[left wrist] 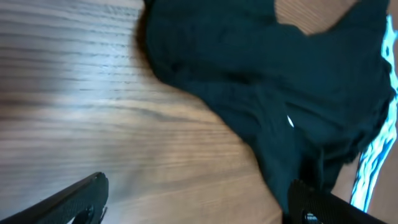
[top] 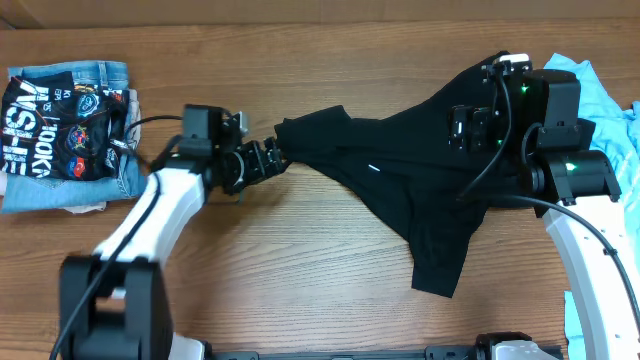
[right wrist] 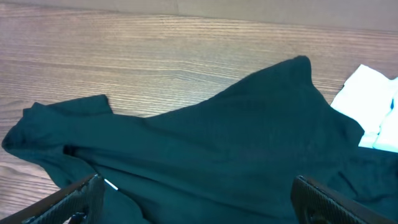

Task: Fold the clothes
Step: 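Grasp the black t-shirt with the right gripper and drag it leftward, then grasp the shirt's left edge with the left gripper and spread it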

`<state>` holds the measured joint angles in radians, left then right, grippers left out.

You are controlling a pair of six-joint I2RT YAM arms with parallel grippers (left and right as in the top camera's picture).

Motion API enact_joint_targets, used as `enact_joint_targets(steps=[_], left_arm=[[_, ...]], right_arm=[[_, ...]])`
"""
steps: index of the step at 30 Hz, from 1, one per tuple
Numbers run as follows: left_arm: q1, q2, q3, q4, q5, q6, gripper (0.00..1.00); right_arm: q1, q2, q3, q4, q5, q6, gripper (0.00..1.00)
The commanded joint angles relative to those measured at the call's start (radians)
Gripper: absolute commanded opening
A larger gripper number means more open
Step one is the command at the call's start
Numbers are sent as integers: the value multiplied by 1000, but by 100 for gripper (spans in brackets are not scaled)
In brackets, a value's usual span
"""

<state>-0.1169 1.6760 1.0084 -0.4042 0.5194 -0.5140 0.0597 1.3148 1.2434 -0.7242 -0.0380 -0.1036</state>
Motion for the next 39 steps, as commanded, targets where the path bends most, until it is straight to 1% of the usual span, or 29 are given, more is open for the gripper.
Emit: enact_joint_targets(steps=[1,6,9,11,12,14,15,17,20,24,30,32,33,34,35,36,39], left_arm=[[-20,87,22,78,24,-140,89],[-38,207,22,266,24,-253,84],[-45,254,22,349,24,-308,80],[-49,278,22,398,25,-335,75],[-51,289,22,425,25,-348,70],[-55,300,22,463,24,-355,50],[-55,301,22,470,25,-355,33],[-55,297,22,479,34,-355,4],[-45,286,23,527,71,-354,4],[9,238,51,577,64,-319,4],[154,173,206,572,47,-285,4],[212,171,286,537,47,-272,4],[237,171,322,505,47,-257,12],[258,171,353,468,47,-237,41],[280,171,383,417,48,-211,92],[294,171,404,365,55,-186,100],[314,171,430,163,121,-103,100]], right_arm=[[-3,-11,20,0,-5,11,100],[-3,-11,20,-11,-5,11,100],[-3,-11,20,-17,-5,11,100],[-3,-11,20,-19,-5,11,100],[-3,-11,20,-20,-5,11,100],[-3,-11,20,-21,-5,11,100],[-3,-11,20,-20,-5,11,100],[-3,-11,20,-19,-5,11,100],[-3,-11,20,-19,-4,10,100],[-3,-11,20,-23,-4,11,100],[-3,-11,20,-34,-4,11,100],[-3,-11,20,-34,-4,11,100],[-3,-11,20,-34,-4,11,100],[-3,-11,20,-34,-4,11,100],[-3,-11,20,-35,-5,11,100],[-3,-11,20,-37,-5,11,100],[-3,-11,20,-42,-5,11,100]])
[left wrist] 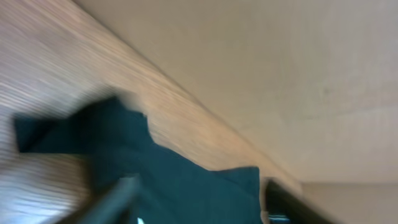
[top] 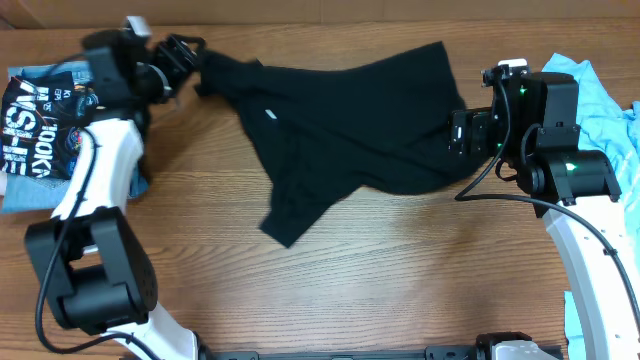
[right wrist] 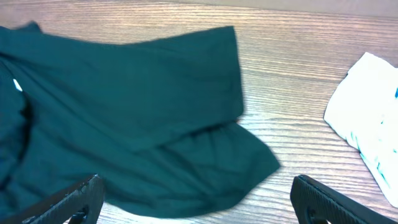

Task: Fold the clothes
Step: 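Grasp the shirt's left edge with the left gripper and spread it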

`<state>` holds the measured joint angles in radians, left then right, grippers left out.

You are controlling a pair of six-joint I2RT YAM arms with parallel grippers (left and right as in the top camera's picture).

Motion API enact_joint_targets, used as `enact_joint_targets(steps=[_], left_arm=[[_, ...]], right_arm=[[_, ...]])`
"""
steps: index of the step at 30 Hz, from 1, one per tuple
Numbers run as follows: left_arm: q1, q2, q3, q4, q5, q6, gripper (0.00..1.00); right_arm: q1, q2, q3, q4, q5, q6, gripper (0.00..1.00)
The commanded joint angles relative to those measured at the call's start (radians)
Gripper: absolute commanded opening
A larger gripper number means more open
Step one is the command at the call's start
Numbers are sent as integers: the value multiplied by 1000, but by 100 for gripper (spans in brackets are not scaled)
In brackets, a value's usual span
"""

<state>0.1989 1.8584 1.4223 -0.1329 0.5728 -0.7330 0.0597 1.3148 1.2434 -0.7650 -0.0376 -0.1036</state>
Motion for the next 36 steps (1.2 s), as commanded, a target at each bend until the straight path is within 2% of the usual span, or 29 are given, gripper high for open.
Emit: enact_joint_targets(steps=[1,4,7,11,12,15,21,25,29,36], left_arm=[[-2,-11,16,-193,91,147,100],[-23,-11,13,-516,82,276,100],[-71,-9,-1,-802,-76,429,100],[-173,-9,-61,-963,-276,497,100],[-200,-9,-81,-969,-294,505,100],[-278,-9,-141,-947,-320,541,89],[-366,-9,-252,-800,-371,522,70],[-370,-9,-288,-697,-368,519,70],[-370,-9,-290,-655,-295,520,61],[-370,-9,-290,-675,-176,520,43]], right_arm=[[-3,-11,20,-2,-5,11,100],[-3,-11,20,-2,-5,11,100],[-3,-11,20,-2,-5,11,100],[-3,-11,20,-2,-5,11,100],[-3,-11,20,-2,-5,11,100],[-3,-11,20,-8,-5,11,100],[-3,-11,20,-24,-5,10,100],[-3,-11,20,-23,-5,10,100],[-3,-11,20,-24,-5,11,100],[-3,-11,20,-23,-4,10,100]])
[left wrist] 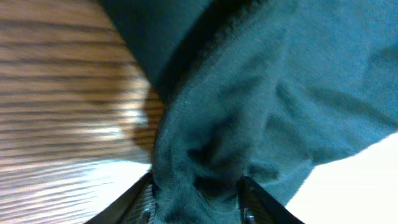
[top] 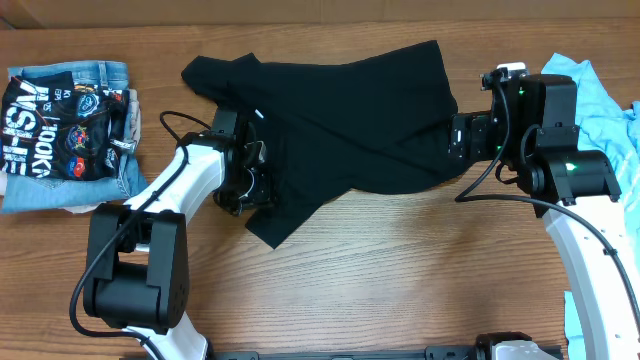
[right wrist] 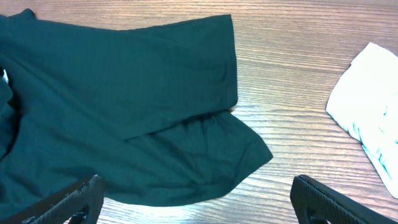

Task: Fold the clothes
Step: 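Grasp the shirt's left edge with the left gripper and spread it, then grip the shirt's two side edges with both grippers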

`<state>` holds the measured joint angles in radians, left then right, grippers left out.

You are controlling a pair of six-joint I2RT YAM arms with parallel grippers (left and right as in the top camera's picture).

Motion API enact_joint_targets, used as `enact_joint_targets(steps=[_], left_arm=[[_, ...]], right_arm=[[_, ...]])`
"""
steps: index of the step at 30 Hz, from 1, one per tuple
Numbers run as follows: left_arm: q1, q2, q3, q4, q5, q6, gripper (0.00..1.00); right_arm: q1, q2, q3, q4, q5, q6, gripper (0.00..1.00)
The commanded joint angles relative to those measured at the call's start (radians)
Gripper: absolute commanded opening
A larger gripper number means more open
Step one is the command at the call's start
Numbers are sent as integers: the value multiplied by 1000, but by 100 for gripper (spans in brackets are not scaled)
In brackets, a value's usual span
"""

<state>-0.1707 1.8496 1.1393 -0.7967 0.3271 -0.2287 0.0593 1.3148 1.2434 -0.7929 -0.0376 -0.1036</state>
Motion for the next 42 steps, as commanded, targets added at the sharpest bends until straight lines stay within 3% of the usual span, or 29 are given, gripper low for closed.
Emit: enact_joint_targets(steps=[1,8,20,32,42], left_arm=[[0,0,-7,-19,69,15,39],[0,0,-7,-59,65,20,4],[13,-34,53,-134,2,28,4],[76,-321,142,-252,-171,47,4],[139,-366,142,-270,-280,3,4]], right_arm=[[-3,-11,20,5,-4,10,100],[-3,-11,20,5,-4,10,100],[-3,-10,20,-3,-4,10,100],[-3,145,20,-65,-3,53,100],[-27,369,20,-40,-13,183,81]])
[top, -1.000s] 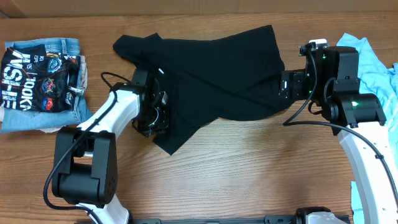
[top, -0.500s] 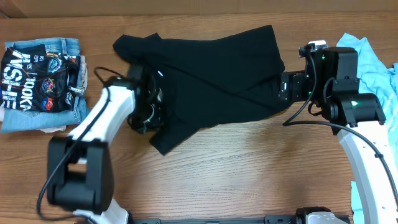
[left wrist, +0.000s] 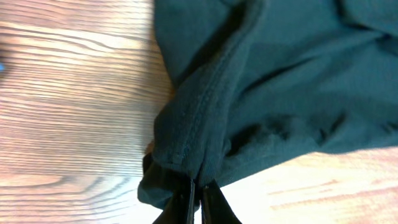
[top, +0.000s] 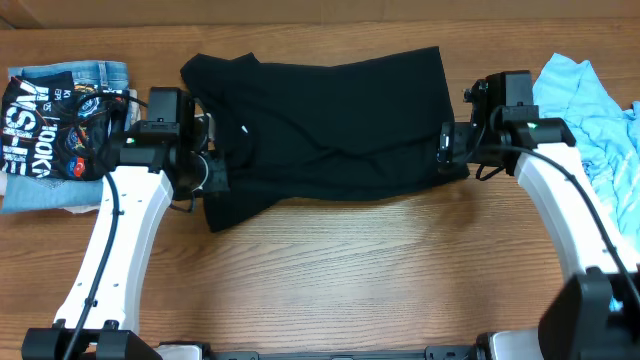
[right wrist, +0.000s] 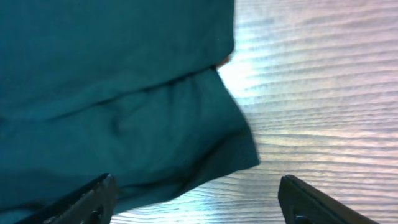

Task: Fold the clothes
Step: 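Grip the shirt's two side edges with both grippers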

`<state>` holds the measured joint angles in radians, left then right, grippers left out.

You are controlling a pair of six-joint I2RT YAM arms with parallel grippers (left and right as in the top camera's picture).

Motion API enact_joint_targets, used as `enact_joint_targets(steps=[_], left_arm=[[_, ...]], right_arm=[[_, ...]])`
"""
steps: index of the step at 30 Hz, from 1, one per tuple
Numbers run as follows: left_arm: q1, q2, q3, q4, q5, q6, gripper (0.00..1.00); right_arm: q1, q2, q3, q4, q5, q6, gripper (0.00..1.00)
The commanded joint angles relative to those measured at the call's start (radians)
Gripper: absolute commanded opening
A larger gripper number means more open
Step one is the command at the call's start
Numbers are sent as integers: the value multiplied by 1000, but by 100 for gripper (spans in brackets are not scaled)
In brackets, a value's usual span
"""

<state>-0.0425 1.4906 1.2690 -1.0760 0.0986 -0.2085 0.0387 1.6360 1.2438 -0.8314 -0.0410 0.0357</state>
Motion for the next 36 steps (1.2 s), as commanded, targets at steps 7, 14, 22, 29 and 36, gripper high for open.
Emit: enact_joint_targets(steps=[7,14,22,29,36], left_arm=[[11,-7,12,31,-66,-40,4],[11,-7,12,26,-66,-39,4],[11,-7,12,21,-66,-39,4],[11,-7,12,6,-66,-39,4],[11,-7,12,7,-66,-39,4]], right_arm=[[-6,190,19,-12,-13,48,68],[-6,232,8,-28,6,48,70],[-6,240,-84,62,6,48,72],[-6,240,-100,79,6,48,51],[-6,240,-98,69,0,48,4]])
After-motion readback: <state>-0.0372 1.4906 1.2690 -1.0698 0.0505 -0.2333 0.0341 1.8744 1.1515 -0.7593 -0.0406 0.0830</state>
